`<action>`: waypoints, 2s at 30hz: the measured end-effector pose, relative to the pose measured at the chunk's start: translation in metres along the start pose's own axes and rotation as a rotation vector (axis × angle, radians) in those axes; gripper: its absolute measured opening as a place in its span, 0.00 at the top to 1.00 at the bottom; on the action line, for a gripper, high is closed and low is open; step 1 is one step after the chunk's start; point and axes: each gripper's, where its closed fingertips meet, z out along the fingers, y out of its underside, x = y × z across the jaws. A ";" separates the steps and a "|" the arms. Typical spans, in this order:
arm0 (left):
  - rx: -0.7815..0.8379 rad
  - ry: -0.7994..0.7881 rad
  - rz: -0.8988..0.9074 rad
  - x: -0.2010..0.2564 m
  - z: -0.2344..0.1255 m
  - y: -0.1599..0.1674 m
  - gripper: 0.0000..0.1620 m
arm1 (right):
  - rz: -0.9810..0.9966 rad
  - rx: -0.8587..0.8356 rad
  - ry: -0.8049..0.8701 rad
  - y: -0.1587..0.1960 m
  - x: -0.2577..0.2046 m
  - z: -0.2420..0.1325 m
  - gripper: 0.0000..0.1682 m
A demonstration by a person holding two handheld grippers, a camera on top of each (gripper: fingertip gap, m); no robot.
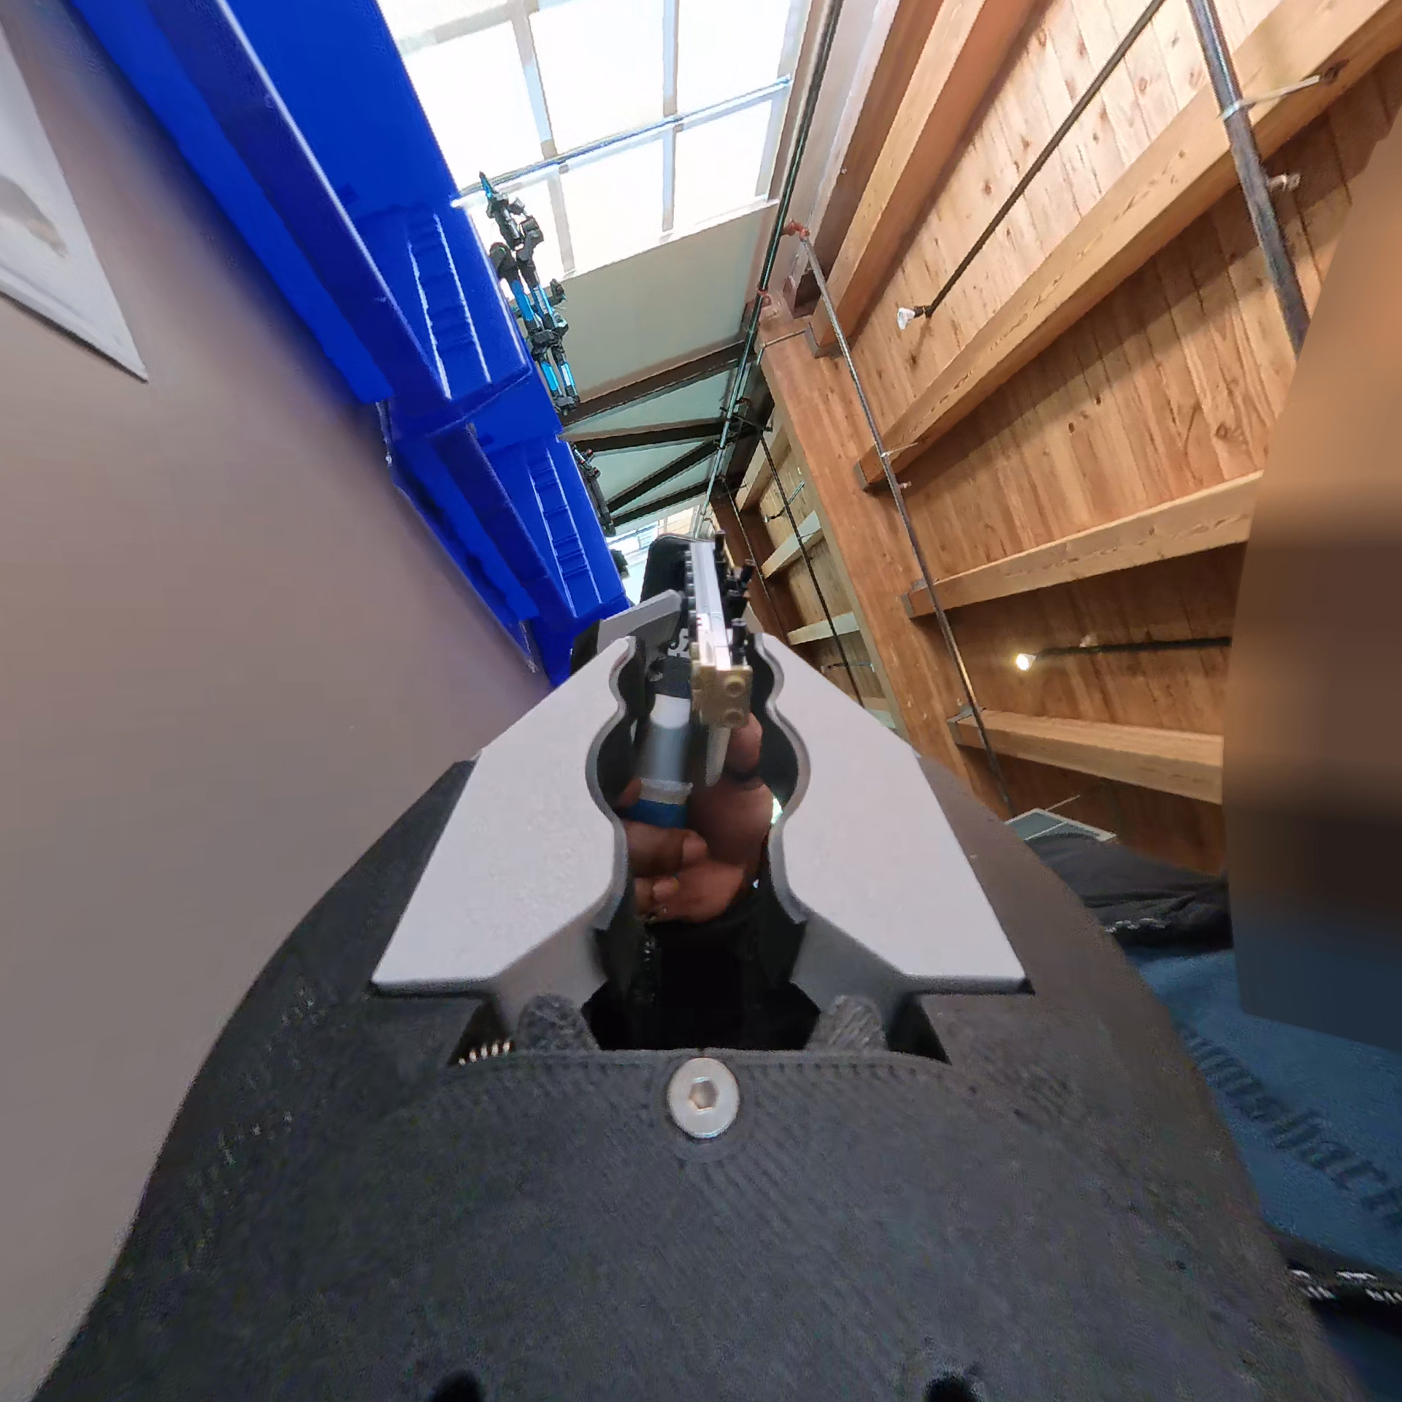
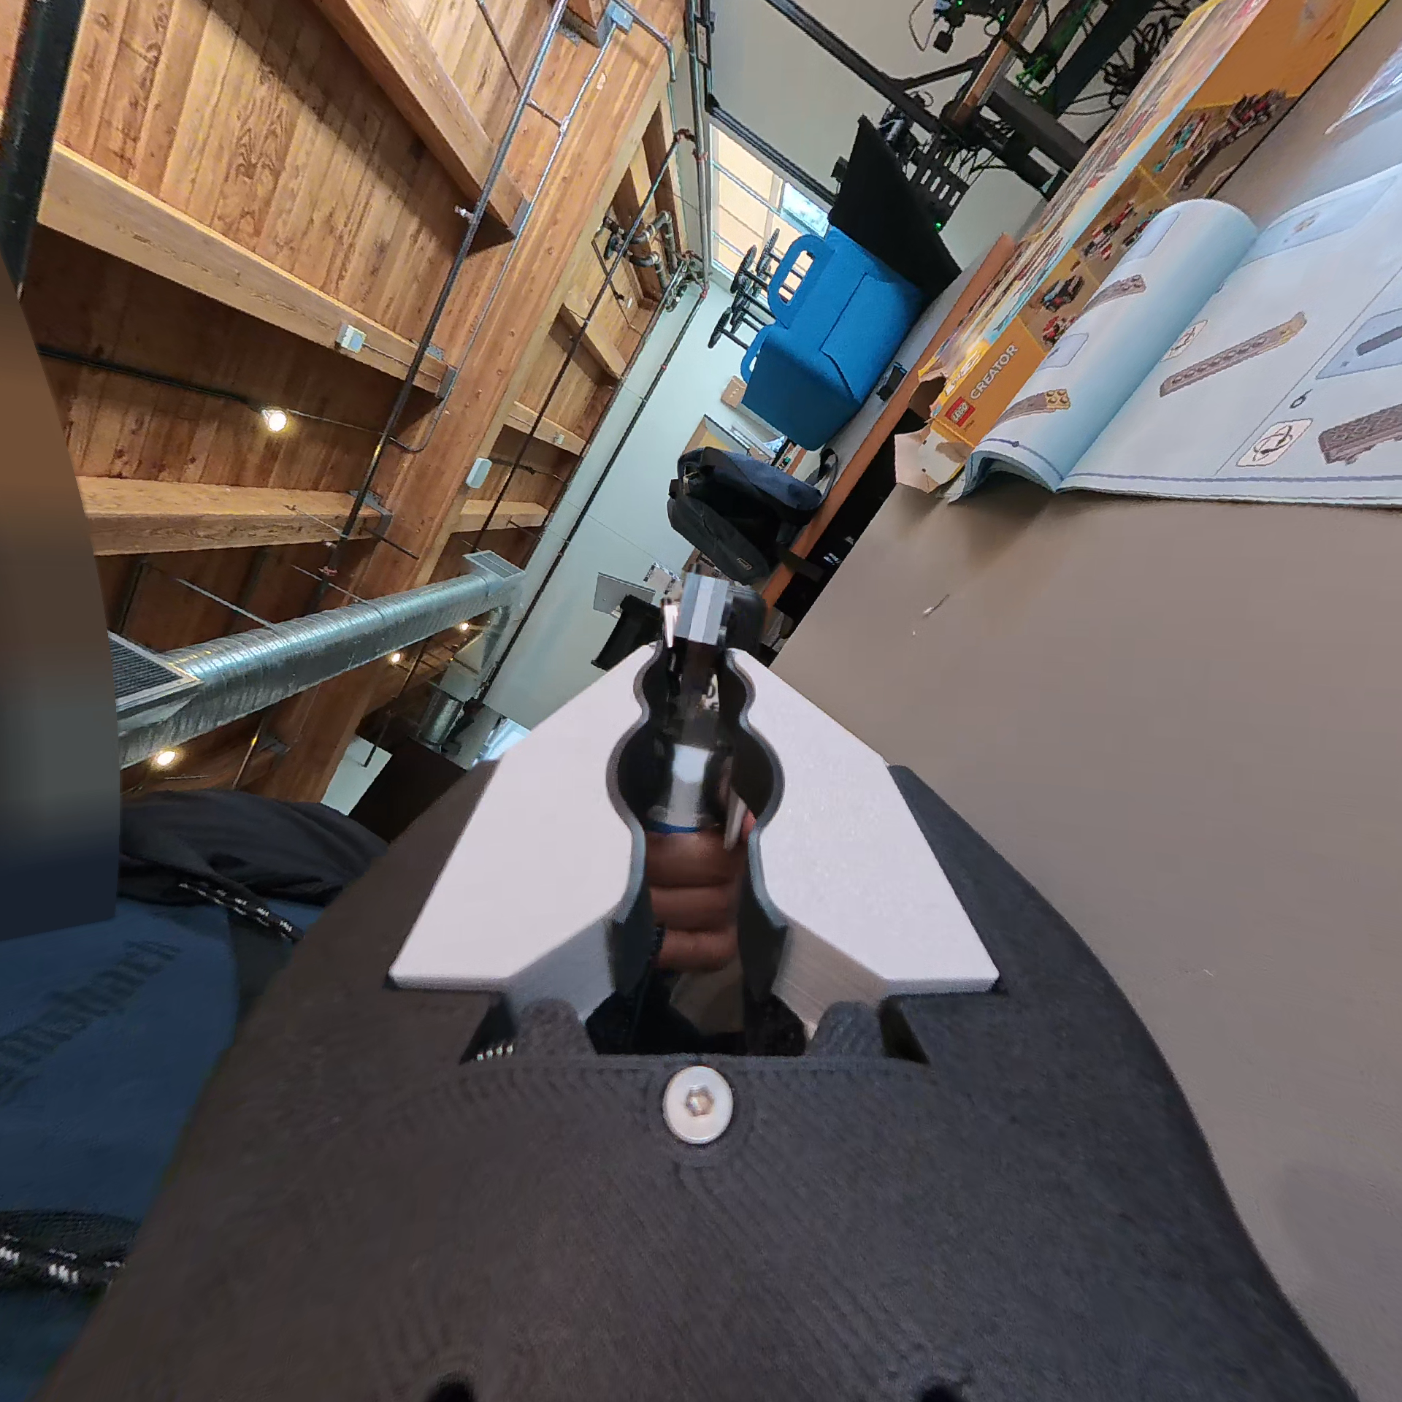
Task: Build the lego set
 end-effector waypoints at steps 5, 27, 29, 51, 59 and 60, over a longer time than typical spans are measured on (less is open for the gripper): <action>0.014 0.004 -0.038 -0.002 0.002 0.002 0.86 | 0.012 0.001 0.005 0.000 0.004 0.000 0.94; 0.192 -0.089 0.025 -0.012 -0.009 -0.003 0.93 | 0.090 -0.015 0.103 0.010 0.018 0.012 0.92; 0.196 -0.089 0.020 -0.013 -0.009 -0.004 0.93 | 0.100 -0.018 0.110 0.012 0.019 0.013 0.91; 0.221 -0.129 -0.010 -0.022 -0.011 -0.002 0.93 | 0.042 0.039 0.207 0.012 0.023 0.014 0.80; 0.233 -0.148 0.046 -0.023 -0.011 -0.001 0.93 | 0.038 0.058 0.230 0.017 0.032 0.018 0.87; 0.238 -0.150 0.053 -0.023 -0.011 -0.002 0.93 | 0.042 0.070 0.222 0.017 0.032 0.018 0.88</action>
